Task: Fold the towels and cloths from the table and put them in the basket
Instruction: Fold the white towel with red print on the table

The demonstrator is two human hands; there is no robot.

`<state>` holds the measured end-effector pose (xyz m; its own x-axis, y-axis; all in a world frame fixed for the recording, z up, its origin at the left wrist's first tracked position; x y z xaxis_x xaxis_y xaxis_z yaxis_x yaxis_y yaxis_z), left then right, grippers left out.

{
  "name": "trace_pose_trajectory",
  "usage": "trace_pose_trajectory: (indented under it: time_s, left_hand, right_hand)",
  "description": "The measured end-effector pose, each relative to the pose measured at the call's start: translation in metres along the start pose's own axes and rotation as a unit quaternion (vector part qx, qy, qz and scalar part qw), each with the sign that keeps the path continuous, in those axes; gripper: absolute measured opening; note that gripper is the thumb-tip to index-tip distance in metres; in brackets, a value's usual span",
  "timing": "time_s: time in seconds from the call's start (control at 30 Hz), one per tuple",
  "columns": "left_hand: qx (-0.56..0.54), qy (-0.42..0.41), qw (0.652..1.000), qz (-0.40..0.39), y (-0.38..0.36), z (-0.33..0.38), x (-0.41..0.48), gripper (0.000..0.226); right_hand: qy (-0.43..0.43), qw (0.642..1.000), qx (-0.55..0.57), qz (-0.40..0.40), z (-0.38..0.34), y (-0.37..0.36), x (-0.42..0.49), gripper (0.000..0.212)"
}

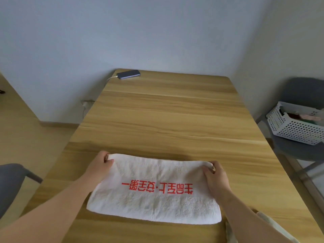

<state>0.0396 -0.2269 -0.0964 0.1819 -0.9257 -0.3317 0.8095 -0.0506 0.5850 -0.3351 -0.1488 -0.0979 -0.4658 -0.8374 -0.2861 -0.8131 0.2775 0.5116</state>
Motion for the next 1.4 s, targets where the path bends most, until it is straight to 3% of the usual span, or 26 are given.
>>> trace_pose_trajectory:
  time_s: [0.2, 0.37, 0.43, 0.5, 0.57, 0.63, 0.7, 0.87, 1.03, 1.1, 1.17, 1.27, 1.4]
  left_hand:
    - [0.098, -0.020, 0.994, 0.052, -0.004, -0.002, 0.003, 0.022]
    - [0.185, -0.020, 0.975, 0.122, -0.003, 0.007, -0.013, 0.034]
    - [0.268, -0.096, 0.944, 0.164, -0.006, 0.022, -0.029, 0.041]
    - [0.290, -0.219, 0.923, 0.129, -0.026, 0.036, -0.051, 0.040]
    - [0.316, -0.264, 0.911, 0.013, -0.057, 0.031, -0.068, 0.046]
    - [0.378, -0.214, 0.897, -0.084, -0.081, 0.008, -0.076, 0.058]
    - [0.422, -0.153, 0.885, -0.125, -0.089, -0.012, -0.084, 0.064]
    - [0.425, -0.124, 0.886, -0.135, -0.095, -0.020, -0.115, 0.063]
    - [0.423, -0.196, 0.881, -0.076, -0.114, 0.005, -0.166, 0.065]
    - [0.403, -0.226, 0.884, -0.077, -0.125, 0.017, -0.178, 0.059]
    - [0.330, -0.202, 0.912, -0.135, -0.134, 0.017, -0.176, 0.053]
    - [0.121, -0.064, 0.974, -0.178, -0.124, 0.004, -0.158, 0.039]
    - [-0.041, 0.084, 0.988, -0.124, -0.089, -0.019, -0.137, 0.019]
  right_hand:
    - [-0.002, 0.999, -0.050, 0.011, 0.006, -0.007, 0.004, 0.010]
    - [-0.026, 0.995, -0.091, 0.019, 0.006, -0.009, -0.003, 0.043]
    - [-0.038, 0.988, -0.148, 0.033, 0.010, -0.004, -0.014, 0.051]
    - [-0.081, 0.976, -0.198, 0.038, 0.019, 0.001, -0.029, 0.061]
    - [-0.127, 0.972, -0.196, 0.016, 0.031, -0.001, -0.045, 0.068]
    - [-0.158, 0.974, -0.163, -0.014, 0.041, -0.005, -0.057, 0.062]
    - [-0.172, 0.978, -0.113, -0.041, 0.048, -0.007, -0.068, 0.043]
    - [-0.164, 0.982, -0.074, -0.048, 0.058, 0.009, -0.089, 0.012]
    - [-0.166, 0.986, -0.027, 0.000, 0.057, 0.052, -0.099, 0.016]
    - [-0.164, 0.986, 0.022, 0.013, 0.050, 0.063, -0.101, 0.020]
    - [-0.156, 0.983, 0.091, 0.007, 0.034, 0.063, -0.104, 0.021]
    - [-0.131, 0.979, 0.151, -0.042, -0.001, 0.049, -0.110, 0.020]
    - [-0.077, 0.974, 0.178, -0.121, -0.043, 0.010, -0.121, 0.014]
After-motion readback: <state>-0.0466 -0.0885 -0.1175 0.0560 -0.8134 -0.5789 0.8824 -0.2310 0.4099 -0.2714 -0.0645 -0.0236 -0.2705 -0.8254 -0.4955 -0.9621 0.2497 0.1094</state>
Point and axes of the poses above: each hand's wrist, its own x-axis towards the middle knuckle, its own y-axis out of the back of the hand, z = x × y, the point moved 8 cm from there along x, towards the middle knuckle, and after that the axes turned 3 degrees about -x, right-handed, at the moved point
